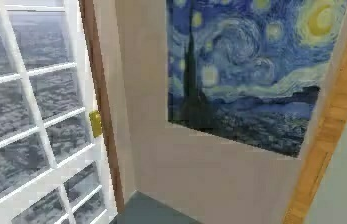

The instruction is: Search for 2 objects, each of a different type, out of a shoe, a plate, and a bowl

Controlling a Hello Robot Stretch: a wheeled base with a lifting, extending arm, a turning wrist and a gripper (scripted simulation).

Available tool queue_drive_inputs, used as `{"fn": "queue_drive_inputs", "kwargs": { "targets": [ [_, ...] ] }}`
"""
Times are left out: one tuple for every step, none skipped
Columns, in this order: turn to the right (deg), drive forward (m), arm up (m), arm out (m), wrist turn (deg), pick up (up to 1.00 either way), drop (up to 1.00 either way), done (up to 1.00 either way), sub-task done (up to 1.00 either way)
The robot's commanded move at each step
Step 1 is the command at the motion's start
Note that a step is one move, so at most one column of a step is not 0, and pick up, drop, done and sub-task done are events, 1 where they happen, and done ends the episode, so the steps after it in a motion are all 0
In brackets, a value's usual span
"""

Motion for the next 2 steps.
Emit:
{"fn": "queue_drive_inputs", "kwargs": {
  "targets": [
    [45.0,0.0,0.0,0.0,0.0,0.0,0.0,0.0,0.0],
    [45.0,0.0,0.0,0.0,0.0,0.0,0.0,0.0,0.0]
  ]
}}
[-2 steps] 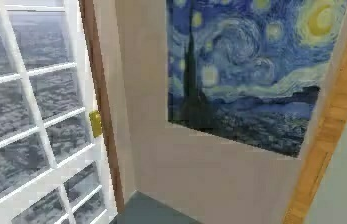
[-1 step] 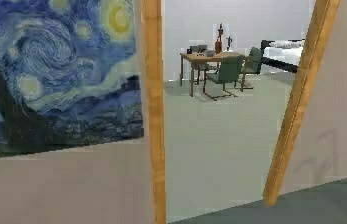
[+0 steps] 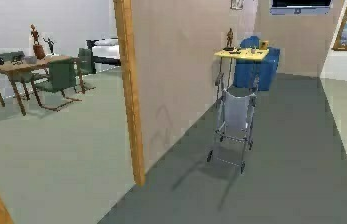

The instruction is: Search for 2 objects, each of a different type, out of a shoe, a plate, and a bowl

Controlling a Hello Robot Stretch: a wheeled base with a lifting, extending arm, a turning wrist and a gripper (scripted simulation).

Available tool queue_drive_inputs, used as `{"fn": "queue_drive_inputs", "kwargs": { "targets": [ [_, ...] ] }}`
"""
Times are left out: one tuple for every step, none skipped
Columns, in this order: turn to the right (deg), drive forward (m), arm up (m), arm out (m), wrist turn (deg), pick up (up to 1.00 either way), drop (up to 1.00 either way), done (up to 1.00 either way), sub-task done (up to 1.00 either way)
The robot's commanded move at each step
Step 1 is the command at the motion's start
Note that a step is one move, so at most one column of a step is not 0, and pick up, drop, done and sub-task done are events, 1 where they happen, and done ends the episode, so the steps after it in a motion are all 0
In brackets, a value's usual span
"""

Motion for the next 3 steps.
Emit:
{"fn": "queue_drive_inputs", "kwargs": {
  "targets": [
    [45.0,0.0,0.0,0.0,0.0,0.0,0.0,0.0,0.0],
    [30.0,0.0,0.0,0.0,0.0,0.0,0.0,0.0,0.0],
    [0.0,1.0,0.0,0.0,0.0,0.0,0.0,0.0,0.0]
  ]
}}
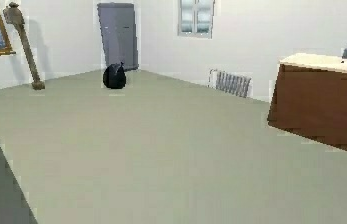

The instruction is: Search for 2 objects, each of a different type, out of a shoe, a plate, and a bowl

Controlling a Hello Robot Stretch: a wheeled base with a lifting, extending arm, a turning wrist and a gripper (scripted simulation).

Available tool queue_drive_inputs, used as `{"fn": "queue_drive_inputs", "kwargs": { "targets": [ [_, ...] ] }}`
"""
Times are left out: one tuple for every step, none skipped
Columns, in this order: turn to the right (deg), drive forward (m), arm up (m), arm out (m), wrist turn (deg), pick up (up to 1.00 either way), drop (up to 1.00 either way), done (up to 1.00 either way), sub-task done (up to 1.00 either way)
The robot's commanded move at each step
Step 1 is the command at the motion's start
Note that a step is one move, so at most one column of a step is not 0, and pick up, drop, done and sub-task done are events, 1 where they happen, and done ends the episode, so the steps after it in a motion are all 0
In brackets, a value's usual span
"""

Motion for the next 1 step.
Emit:
{"fn": "queue_drive_inputs", "kwargs": {
  "targets": [
    [3.0,0.0,0.0,0.0,0.0,0.0,0.0,0.0,0.0]
  ]
}}
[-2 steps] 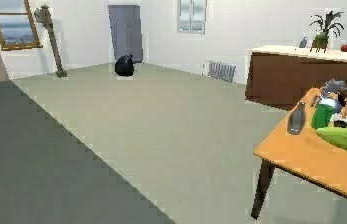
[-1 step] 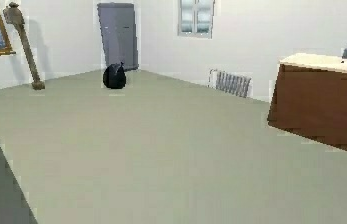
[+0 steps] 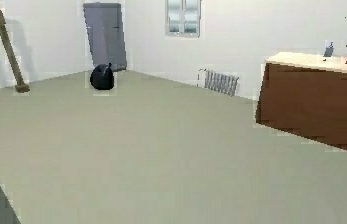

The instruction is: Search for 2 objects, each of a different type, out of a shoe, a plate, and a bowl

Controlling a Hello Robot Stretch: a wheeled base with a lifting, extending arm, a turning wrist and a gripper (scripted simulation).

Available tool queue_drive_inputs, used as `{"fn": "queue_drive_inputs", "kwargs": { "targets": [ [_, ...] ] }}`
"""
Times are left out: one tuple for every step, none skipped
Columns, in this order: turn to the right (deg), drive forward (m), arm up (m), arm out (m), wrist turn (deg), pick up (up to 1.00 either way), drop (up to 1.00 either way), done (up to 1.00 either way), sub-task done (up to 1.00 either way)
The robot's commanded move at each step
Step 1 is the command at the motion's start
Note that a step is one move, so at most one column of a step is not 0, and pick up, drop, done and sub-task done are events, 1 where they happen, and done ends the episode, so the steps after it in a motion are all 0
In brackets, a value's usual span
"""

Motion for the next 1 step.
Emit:
{"fn": "queue_drive_inputs", "kwargs": {
  "targets": [
    [0.0,0.3,0.0,0.0,0.0,0.0,0.0,0.0,0.0]
  ]
}}
